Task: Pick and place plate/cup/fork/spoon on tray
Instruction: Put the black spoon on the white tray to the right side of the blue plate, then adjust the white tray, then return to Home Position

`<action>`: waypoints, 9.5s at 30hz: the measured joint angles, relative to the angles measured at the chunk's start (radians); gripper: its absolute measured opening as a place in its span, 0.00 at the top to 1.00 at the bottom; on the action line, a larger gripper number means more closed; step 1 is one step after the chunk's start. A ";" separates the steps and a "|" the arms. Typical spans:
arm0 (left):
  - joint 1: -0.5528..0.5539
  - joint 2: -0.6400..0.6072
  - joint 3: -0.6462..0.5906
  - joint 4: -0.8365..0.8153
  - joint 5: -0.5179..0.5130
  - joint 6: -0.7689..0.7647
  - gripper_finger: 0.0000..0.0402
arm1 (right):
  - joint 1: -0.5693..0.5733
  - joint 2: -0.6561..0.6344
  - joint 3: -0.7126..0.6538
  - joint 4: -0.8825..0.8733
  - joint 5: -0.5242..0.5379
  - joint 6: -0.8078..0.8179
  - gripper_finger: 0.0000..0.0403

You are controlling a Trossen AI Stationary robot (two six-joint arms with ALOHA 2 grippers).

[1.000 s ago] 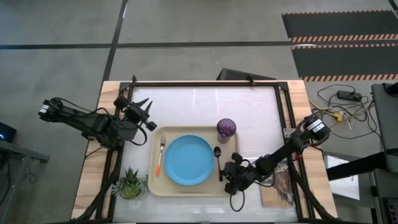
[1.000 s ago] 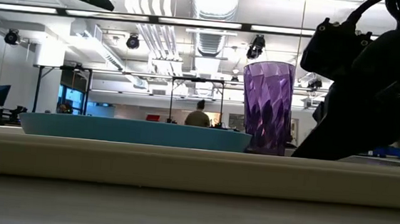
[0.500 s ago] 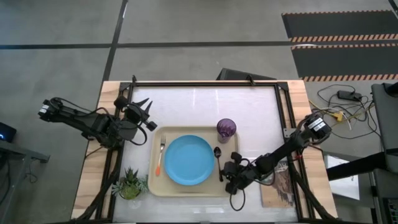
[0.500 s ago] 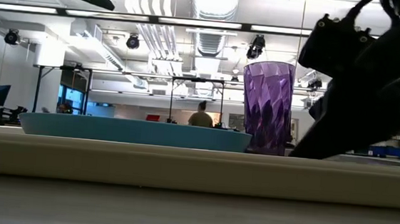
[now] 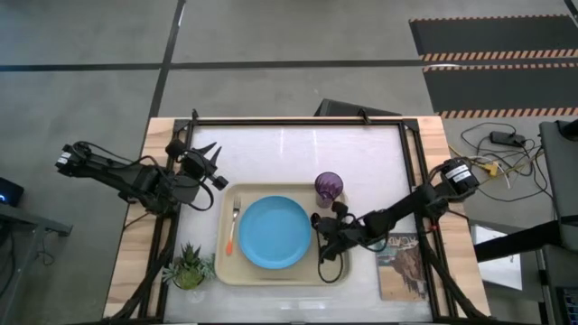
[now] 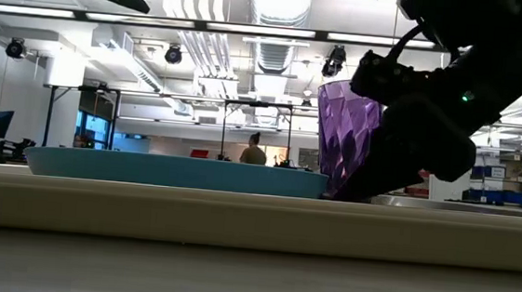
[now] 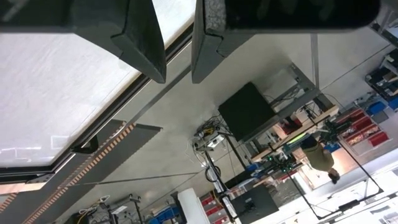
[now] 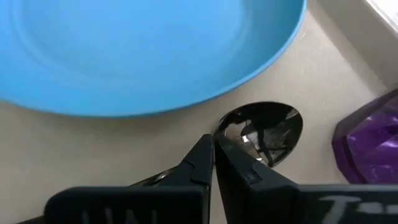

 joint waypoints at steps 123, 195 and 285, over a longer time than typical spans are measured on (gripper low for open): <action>0.525 0.671 0.012 0.070 0.766 0.334 1.00 | 0.063 -0.024 0.072 -0.679 0.106 0.215 0.98; 0.007 -0.714 -0.776 0.698 0.729 0.335 1.00 | -0.066 -1.680 -0.747 0.143 -0.160 -1.009 0.98; 0.007 -0.288 -0.780 0.698 0.715 0.335 1.00 | -0.068 -1.586 -0.760 -0.067 -0.185 -0.550 0.98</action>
